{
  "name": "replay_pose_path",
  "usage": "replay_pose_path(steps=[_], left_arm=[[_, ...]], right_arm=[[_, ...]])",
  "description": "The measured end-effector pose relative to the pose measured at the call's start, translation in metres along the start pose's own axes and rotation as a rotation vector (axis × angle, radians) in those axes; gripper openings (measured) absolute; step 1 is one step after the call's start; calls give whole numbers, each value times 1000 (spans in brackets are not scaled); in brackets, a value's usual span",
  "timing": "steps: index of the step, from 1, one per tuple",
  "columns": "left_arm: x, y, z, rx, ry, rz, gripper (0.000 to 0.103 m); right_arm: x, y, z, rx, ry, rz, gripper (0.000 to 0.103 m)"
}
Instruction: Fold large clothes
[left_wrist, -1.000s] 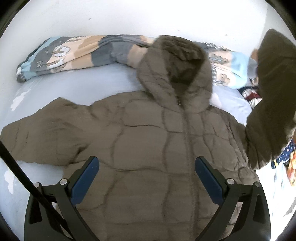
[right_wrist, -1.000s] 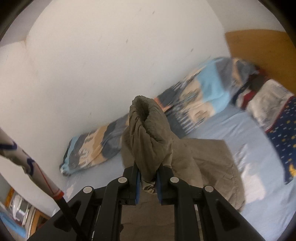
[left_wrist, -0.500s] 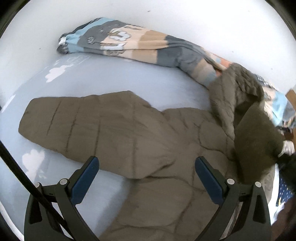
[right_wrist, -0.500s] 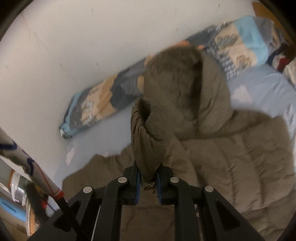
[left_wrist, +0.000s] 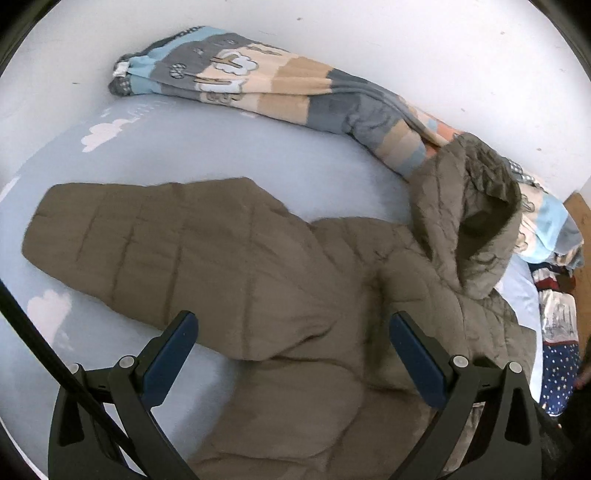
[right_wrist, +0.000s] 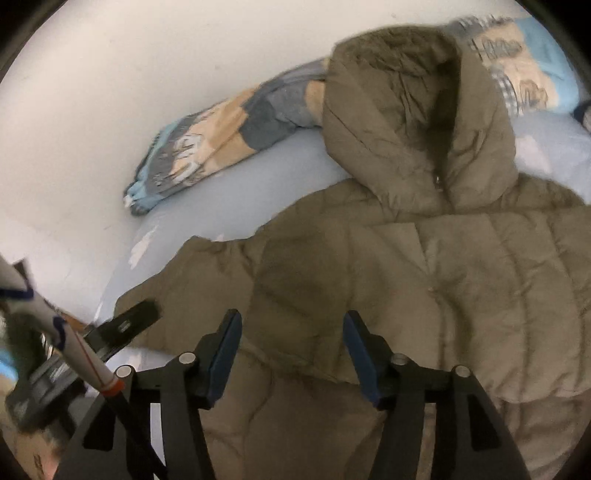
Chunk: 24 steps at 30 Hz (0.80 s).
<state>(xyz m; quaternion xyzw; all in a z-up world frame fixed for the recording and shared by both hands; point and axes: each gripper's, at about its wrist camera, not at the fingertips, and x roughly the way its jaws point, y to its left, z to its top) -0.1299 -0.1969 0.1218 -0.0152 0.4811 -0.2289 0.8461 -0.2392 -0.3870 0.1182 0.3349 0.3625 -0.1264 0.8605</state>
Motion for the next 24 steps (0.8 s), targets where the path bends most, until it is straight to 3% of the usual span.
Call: replay_pose_path(steps=[3, 5, 7, 10, 12, 14, 16, 21, 24], left_arm=[[8, -15, -7, 28, 22, -20, 103], [14, -25, -12, 55, 43, -37, 103], [23, -33, -18, 71, 75, -68, 103], [37, -43, -26, 85, 116, -99, 101], [46, -52, -32, 102, 143, -131, 93], [52, -59, -37, 123, 160, -147, 72], [60, -68, -43, 152, 175, -155, 58], [65, -84, -51, 223, 149, -139, 46], [62, -89, -56, 264, 129, -136, 43]], right_arm=[[-33, -5, -13, -11, -16, 33, 62], [-61, -19, -23, 16, -72, 38, 62], [-86, -43, -34, 65, -113, -22, 62], [-111, -95, -44, 174, -153, -180, 62], [-119, -141, -41, 342, -132, -201, 62], [-130, -182, -49, 516, -159, -176, 62], [-132, -203, -54, 602, -150, -201, 62], [-121, -236, -63, 728, -120, -177, 62], [-111, -245, -59, 734, -142, -164, 60]])
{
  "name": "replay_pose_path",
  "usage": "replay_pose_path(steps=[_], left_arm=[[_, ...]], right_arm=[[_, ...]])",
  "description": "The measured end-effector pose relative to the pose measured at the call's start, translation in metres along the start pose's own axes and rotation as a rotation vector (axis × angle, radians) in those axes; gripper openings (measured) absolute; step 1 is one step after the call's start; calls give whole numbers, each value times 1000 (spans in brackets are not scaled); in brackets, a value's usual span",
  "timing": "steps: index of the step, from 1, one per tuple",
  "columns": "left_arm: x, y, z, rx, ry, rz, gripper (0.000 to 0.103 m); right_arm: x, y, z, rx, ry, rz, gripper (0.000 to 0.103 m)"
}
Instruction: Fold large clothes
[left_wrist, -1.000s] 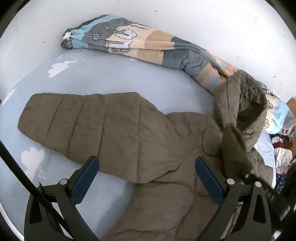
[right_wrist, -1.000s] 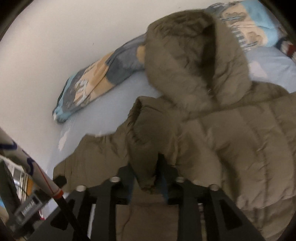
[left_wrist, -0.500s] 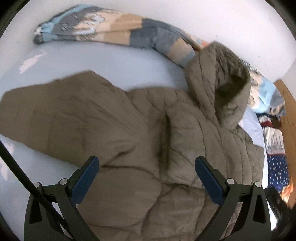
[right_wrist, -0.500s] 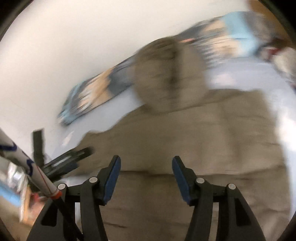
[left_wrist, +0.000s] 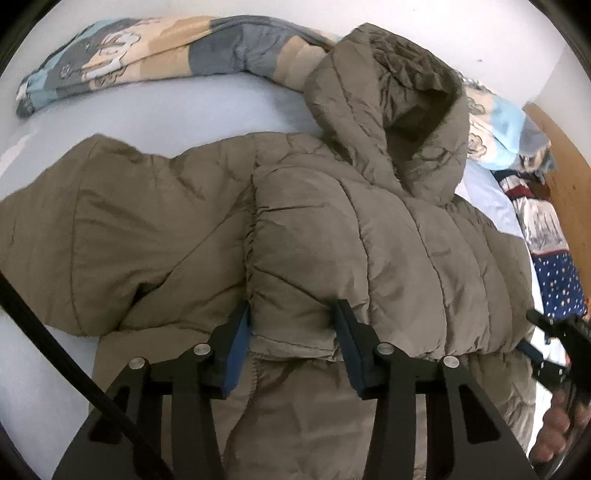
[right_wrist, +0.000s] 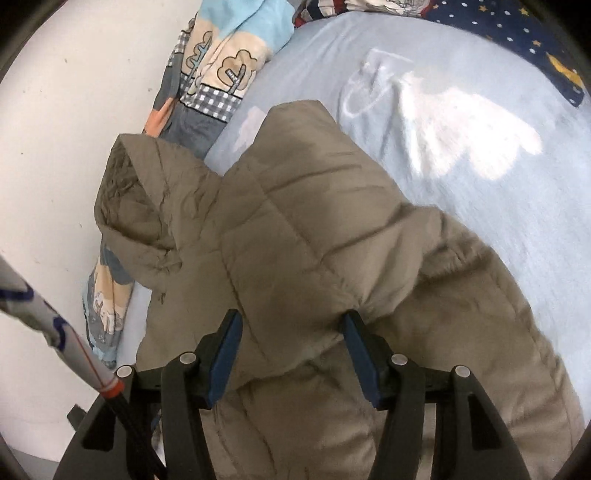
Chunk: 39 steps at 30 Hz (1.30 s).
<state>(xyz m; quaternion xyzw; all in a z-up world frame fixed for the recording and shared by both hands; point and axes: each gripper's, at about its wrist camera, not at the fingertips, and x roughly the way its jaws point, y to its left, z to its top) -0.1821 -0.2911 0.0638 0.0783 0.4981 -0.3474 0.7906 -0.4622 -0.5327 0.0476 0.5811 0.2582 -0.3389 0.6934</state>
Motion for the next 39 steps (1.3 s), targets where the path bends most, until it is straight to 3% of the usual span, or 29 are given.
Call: replay_pose_path(steps=[1, 2, 4, 7, 11, 19, 22, 25, 28, 34, 39], left_arm=[[-1, 0, -1, 11, -4, 3, 42], [-1, -2, -1, 21, -7, 7, 41], [-1, -4, 0, 33, -15, 2, 39], [-4, -8, -1, 51, -31, -8, 38], [-1, -15, -3, 92, -29, 31, 38], [-7, -15, 1, 85, -34, 23, 38], [-17, -19, 1, 110, -69, 70, 38], [-26, -22, 3, 114, -108, 121, 38], [-39, -21, 6, 110, -174, 184, 38], [-48, -18, 6, 107, -231, 166, 38], [-29, -25, 3, 139, -168, 140, 38]], right_arm=[[3, -3, 3, 1, -6, 9, 55], [3, -7, 1, -3, -7, 14, 41], [12, -7, 7, -12, -15, -17, 26], [3, 0, 8, -38, -56, -34, 19], [-8, 20, 7, -141, -122, -123, 18], [5, 11, 8, -123, -78, -170, 19], [1, 14, 8, -131, -64, -176, 21], [0, 16, 5, -113, -12, -192, 39], [-8, 25, -2, -137, -6, -228, 40], [-39, 56, -14, -313, -181, -333, 41], [-23, 61, -15, -414, -202, -369, 41]])
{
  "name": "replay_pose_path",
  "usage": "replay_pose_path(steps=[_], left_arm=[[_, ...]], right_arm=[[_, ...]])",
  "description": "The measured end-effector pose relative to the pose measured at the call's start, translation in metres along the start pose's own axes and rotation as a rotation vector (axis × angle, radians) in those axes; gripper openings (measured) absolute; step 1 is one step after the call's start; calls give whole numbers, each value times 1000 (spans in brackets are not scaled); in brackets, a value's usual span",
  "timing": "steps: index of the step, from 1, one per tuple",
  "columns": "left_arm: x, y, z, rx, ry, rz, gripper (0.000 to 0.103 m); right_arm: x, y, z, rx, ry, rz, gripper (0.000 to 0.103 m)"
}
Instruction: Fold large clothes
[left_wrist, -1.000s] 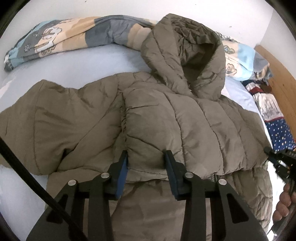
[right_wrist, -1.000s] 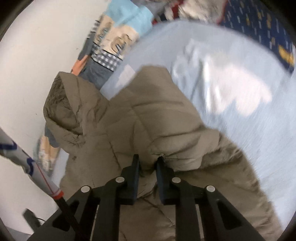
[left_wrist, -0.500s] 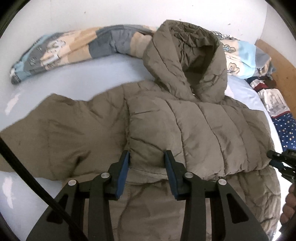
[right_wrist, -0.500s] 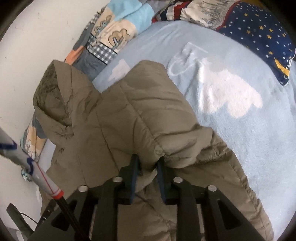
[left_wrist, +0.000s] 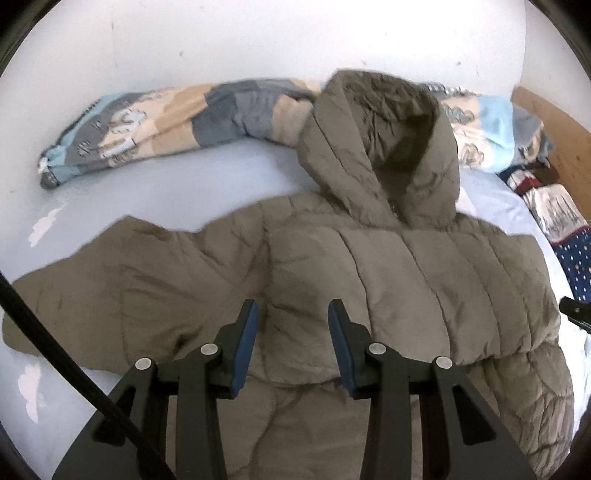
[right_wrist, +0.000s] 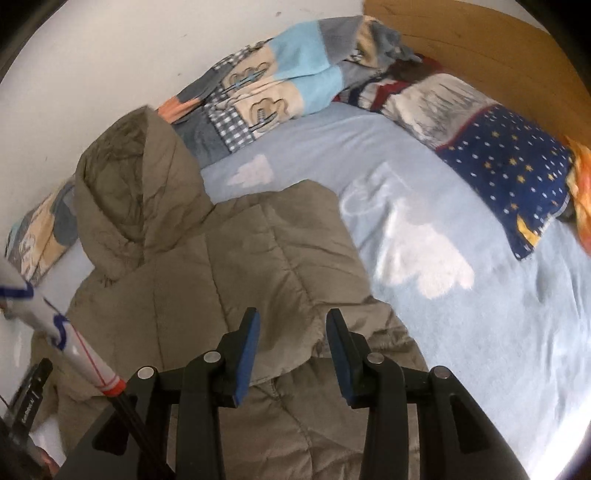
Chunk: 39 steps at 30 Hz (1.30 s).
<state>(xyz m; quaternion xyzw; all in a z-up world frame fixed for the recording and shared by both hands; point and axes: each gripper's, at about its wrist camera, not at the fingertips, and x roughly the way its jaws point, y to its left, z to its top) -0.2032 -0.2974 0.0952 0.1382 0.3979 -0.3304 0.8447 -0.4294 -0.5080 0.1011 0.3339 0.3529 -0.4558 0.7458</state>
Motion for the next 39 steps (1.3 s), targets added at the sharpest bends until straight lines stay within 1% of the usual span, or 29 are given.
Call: replay_pose_path(steps=[5, 6, 10, 14, 17, 20, 22, 24, 28, 30, 32, 35, 37, 39], left_arm=[[22, -4, -9, 18, 76, 6, 38], [24, -4, -10, 18, 84, 7, 38], [29, -3, -13, 27, 104, 26, 45], [31, -1, -15, 24, 113, 28, 46], [25, 1, -13, 12, 87, 27, 46], [10, 0, -7, 2, 19, 26, 46], [2, -2, -4, 10, -20, 32, 46], [1, -3, -3, 14, -29, 24, 46], [12, -4, -6, 16, 12, 31, 46], [22, -3, -7, 13, 55, 30, 51], [26, -3, -11, 15, 80, 36, 55], [32, -2, -14, 18, 106, 47, 60], [32, 0, -14, 14, 110, 44, 60], [29, 3, -13, -3, 110, 29, 60]], right_arm=[[23, 3, -2, -52, 40, -36, 41], [29, 3, -2, -52, 55, -40, 41], [40, 6, -6, -76, 74, -64, 41], [46, 12, -13, -109, 87, -92, 41], [49, 16, -15, -141, 92, -115, 41], [47, 20, -16, -155, 92, -131, 41], [41, 24, -16, -169, 75, -137, 41], [34, 31, -15, -189, 48, -136, 41], [24, 47, -17, -246, -2, -124, 41], [23, 58, -22, -297, -18, -140, 41], [27, 64, -25, -316, -9, -133, 41], [38, 64, -28, -311, 34, -119, 41], [45, 64, -29, -314, 54, -119, 41], [46, 66, -29, -326, 56, -129, 41]])
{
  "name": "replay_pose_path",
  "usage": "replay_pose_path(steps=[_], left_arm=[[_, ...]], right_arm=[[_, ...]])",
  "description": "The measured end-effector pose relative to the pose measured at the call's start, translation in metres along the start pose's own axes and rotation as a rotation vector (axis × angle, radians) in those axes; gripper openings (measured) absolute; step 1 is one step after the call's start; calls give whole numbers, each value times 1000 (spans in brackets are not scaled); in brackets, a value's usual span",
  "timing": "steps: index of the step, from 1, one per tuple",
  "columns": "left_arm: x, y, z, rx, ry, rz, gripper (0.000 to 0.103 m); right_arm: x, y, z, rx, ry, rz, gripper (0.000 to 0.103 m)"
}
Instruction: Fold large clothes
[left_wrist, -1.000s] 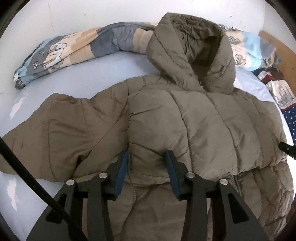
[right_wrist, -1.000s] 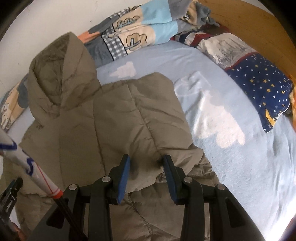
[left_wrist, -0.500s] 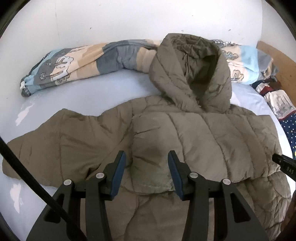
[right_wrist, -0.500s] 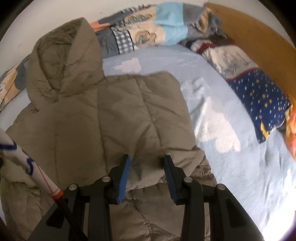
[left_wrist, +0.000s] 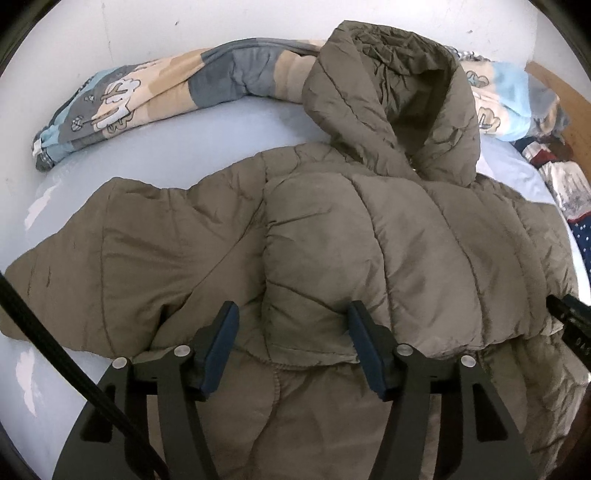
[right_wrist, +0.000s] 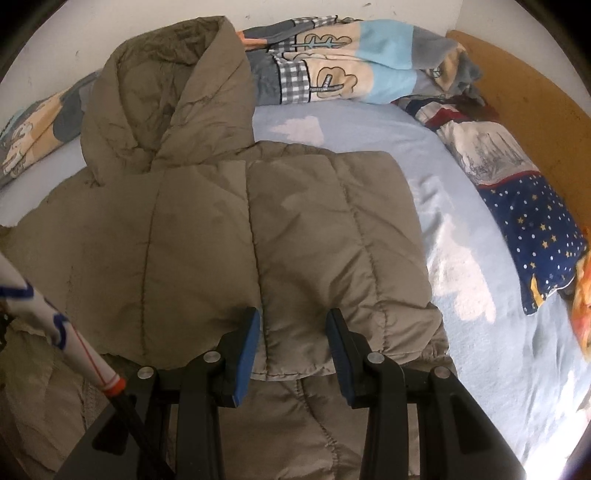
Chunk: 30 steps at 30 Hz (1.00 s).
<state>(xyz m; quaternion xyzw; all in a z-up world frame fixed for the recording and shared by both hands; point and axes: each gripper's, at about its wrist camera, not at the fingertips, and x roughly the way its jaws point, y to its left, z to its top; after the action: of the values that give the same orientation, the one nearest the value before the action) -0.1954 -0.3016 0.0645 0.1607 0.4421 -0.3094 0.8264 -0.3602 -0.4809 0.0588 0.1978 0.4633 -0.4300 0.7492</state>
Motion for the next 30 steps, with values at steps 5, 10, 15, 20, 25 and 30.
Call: replay_pose_path(steps=[5, 10, 15, 20, 25, 30], left_arm=[[-24, 24, 10, -99, -55, -65, 60], [-41, 66, 20, -188, -82, -61, 60], [-44, 131, 16, -327, -73, -36, 61], [-47, 193, 10, -419, -66, 25, 61], [-49, 283, -11, -635, -39, 37, 61], [-49, 380, -61, -1000, -19, -96, 61]], right_arm=[[-15, 2, 3, 20, -32, 29, 41], [-37, 23, 4, -23, -106, 86, 44], [-36, 54, -4, -85, -100, 157, 45], [-15, 69, -10, -95, -18, 148, 45], [-32, 69, -8, -65, -45, 161, 46], [-49, 74, -8, -54, -78, 202, 52]])
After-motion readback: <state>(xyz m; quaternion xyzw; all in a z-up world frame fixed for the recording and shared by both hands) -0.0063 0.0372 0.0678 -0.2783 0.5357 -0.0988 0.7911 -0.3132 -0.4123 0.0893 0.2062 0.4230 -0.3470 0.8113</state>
